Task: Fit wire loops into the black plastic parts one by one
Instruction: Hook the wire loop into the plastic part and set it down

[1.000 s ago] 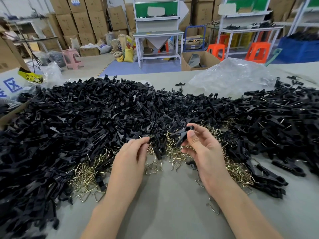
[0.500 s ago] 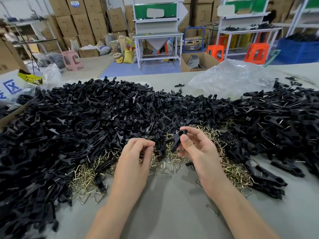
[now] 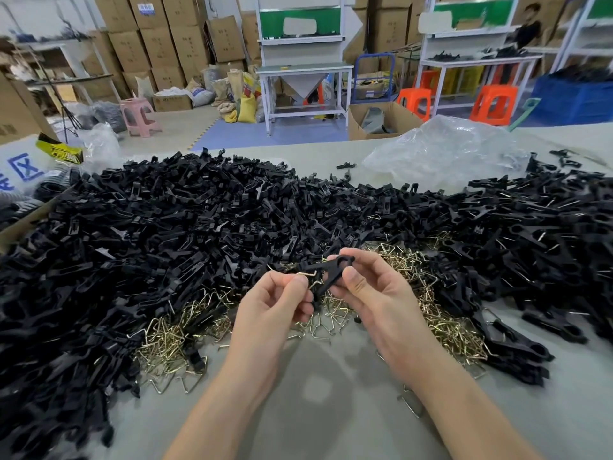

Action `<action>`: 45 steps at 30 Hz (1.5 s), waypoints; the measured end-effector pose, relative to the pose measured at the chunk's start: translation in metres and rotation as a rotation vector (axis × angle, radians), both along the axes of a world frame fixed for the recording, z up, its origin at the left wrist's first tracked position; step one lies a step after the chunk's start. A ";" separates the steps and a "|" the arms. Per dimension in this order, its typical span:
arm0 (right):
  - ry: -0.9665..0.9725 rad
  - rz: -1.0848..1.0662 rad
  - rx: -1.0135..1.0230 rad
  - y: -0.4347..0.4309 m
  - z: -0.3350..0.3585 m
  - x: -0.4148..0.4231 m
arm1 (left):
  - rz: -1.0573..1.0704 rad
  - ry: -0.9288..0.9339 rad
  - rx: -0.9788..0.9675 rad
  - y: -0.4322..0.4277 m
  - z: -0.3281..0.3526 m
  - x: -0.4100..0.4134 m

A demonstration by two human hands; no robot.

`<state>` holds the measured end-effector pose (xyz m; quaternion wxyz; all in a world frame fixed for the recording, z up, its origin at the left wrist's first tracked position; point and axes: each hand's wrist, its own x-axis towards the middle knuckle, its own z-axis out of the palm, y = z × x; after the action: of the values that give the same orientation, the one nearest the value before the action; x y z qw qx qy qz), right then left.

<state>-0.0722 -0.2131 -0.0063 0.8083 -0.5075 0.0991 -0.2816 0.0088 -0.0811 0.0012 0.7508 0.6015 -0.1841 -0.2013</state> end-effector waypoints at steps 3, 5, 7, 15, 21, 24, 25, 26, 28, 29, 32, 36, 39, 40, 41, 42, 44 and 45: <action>-0.001 0.017 0.010 0.003 0.002 0.001 | -0.009 0.032 -0.018 -0.001 0.000 -0.001; -0.005 0.029 0.021 0.005 0.003 0.001 | -0.003 0.052 -0.029 -0.001 0.002 -0.001; -0.017 0.045 0.031 0.005 0.004 0.000 | -0.002 0.050 -0.029 -0.001 0.001 -0.001; -0.015 0.061 0.013 0.006 0.004 -0.001 | -0.023 0.045 -0.008 0.001 0.000 -0.002; -0.003 0.060 -0.029 0.002 0.001 -0.002 | -0.086 0.153 -0.060 -0.001 -0.002 0.001; 0.000 0.085 -0.058 0.002 0.001 -0.003 | -0.097 0.162 -0.046 0.000 -0.005 0.003; 0.006 0.091 -0.076 0.002 0.001 -0.003 | -0.093 0.157 -0.040 0.000 -0.006 0.004; 0.011 0.095 -0.094 0.003 0.001 -0.003 | -0.090 0.152 -0.038 0.000 -0.006 0.004; 0.015 0.094 -0.116 0.002 0.000 -0.003 | -0.111 0.143 -0.044 0.000 -0.006 0.004; 0.018 0.093 -0.120 0.001 0.000 -0.003 | -0.139 0.147 -0.058 0.000 -0.006 0.004; 0.021 0.112 -0.083 0.000 -0.002 -0.003 | -0.270 0.217 -0.147 0.000 -0.002 0.002; -0.028 0.234 -0.067 0.002 -0.002 -0.003 | -0.425 0.281 -0.198 0.002 0.001 -0.003; 0.027 0.282 -0.105 0.006 -0.002 -0.003 | -0.470 0.242 -0.144 0.002 0.001 -0.008; 0.033 0.301 -0.115 0.006 -0.002 -0.005 | -0.486 0.226 -0.126 0.002 0.001 -0.009; 0.039 0.321 -0.133 0.006 -0.002 -0.006 | -0.502 0.215 -0.110 0.003 0.000 -0.010; 0.061 0.333 -0.166 0.006 -0.001 -0.008 | -0.513 0.205 -0.094 0.004 0.001 -0.010; 0.138 0.324 -0.288 0.004 0.000 -0.012 | -0.530 0.170 -0.049 0.007 0.000 -0.010; 0.168 0.314 -0.349 0.002 0.001 -0.013 | -0.539 0.147 -0.026 0.007 -0.002 -0.010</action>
<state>-0.0850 -0.2108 -0.0057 0.7312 -0.6702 0.0359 -0.1223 -0.0010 -0.0740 -0.0006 0.6894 0.5048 -0.2850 -0.4344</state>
